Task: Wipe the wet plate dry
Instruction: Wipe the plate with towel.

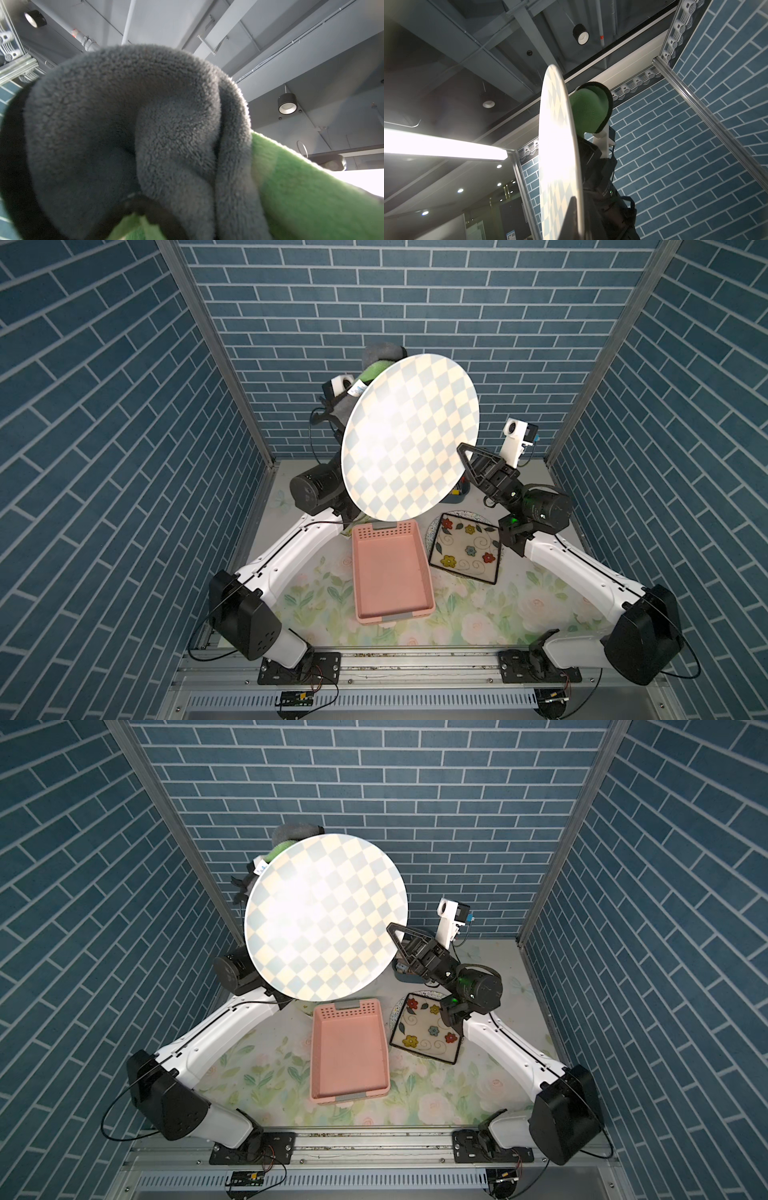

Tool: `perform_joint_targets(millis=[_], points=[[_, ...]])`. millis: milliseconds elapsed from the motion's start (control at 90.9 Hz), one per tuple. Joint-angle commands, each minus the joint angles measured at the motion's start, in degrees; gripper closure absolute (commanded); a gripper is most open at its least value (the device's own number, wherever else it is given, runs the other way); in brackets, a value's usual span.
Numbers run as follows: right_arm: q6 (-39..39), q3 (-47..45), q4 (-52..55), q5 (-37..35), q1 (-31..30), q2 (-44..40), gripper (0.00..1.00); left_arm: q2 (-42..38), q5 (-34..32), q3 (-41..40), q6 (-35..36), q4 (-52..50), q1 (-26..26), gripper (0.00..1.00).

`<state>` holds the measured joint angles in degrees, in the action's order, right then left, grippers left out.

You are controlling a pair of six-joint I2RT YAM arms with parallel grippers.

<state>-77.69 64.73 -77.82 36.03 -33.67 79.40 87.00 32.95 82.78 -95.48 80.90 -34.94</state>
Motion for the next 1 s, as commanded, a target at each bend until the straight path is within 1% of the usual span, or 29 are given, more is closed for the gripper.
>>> perform_joint_targets(millis=[0, 55, 99, 165, 231, 275, 330, 407, 440, 495, 561, 627, 726, 792, 858, 924, 990], points=[[4.48, 8.75, 7.04, -3.11, 2.44, 4.26, 1.00, 0.93, 3.72, -3.95, 3.04, 2.80, -4.66, 1.00], [4.01, 10.76, 8.15, -4.34, 4.72, 4.89, 1.00, 1.27, 3.71, -5.40, 2.86, 3.23, -5.12, 1.00], [3.02, 10.35, 7.86, -5.71, 7.14, 4.47, 1.00, 1.12, 3.58, -5.64, 2.40, 3.64, -4.61, 1.00], [2.54, 7.46, 8.15, -6.56, 9.61, 2.58, 1.00, 0.74, 3.95, -3.79, 2.15, 3.03, -2.68, 1.00], [3.68, 2.75, 8.82, -6.43, 9.91, -0.29, 1.00, 0.89, 4.42, 0.23, 2.15, 1.38, -0.64, 1.00], [4.88, -1.64, 9.00, -5.94, 8.64, -2.14, 1.00, 1.32, 4.78, 3.56, 2.53, 0.12, 0.61, 1.00], [6.25, -6.44, 9.16, -6.99, 4.77, -4.11, 1.00, 2.04, 5.09, 6.42, 3.70, -2.65, 1.59, 1.00], [8.04, -8.60, 9.04, -8.57, -0.27, -4.46, 1.00, 2.61, 5.30, 7.73, 6.64, -6.73, 1.31, 1.00], [8.13, -8.20, 8.34, -9.33, -1.48, -3.88, 1.00, 2.68, 5.56, 7.30, 8.01, -7.80, 0.59, 1.00], [7.92, -6.03, 7.25, -10.09, -1.63, -2.50, 1.00, 1.91, 5.82, 4.57, 10.55, -9.25, -0.91, 1.00], [7.82, -1.50, 7.37, -11.41, -0.53, -0.32, 1.00, -0.18, 5.43, -0.42, 14.99, -12.31, -2.82, 1.00], [6.96, 3.52, 7.33, -12.14, 1.42, 2.17, 1.00, -3.30, 4.17, -6.36, 20.66, -18.04, -4.69, 1.00], [4.47, 6.33, 6.12, -14.92, 5.55, 4.38, 1.00, -9.97, -0.65, -16.40, 29.83, -28.37, -6.24, 1.00], [3.18, 5.42, 6.01, -17.18, 8.60, 4.41, 1.00, -14.36, -4.30, -21.62, 34.47, -35.01, -6.45, 1.00], [2.75, 3.29, 7.24, -18.42, 11.54, 3.40, 1.00, -19.52, -9.56, -26.00, 39.43, -43.06, -6.46, 1.00], [5.66, 1.47, 10.95, -18.88, 12.80, 1.26, 1.00, -23.55, -16.24, -27.25, 45.84, -53.38, -6.55, 1.00], [10.17, 0.95, 16.98, -18.87, 13.08, -0.62, 1.00, -25.31, -22.74, -25.61, 52.25, -63.53, -6.72, 1.00]])
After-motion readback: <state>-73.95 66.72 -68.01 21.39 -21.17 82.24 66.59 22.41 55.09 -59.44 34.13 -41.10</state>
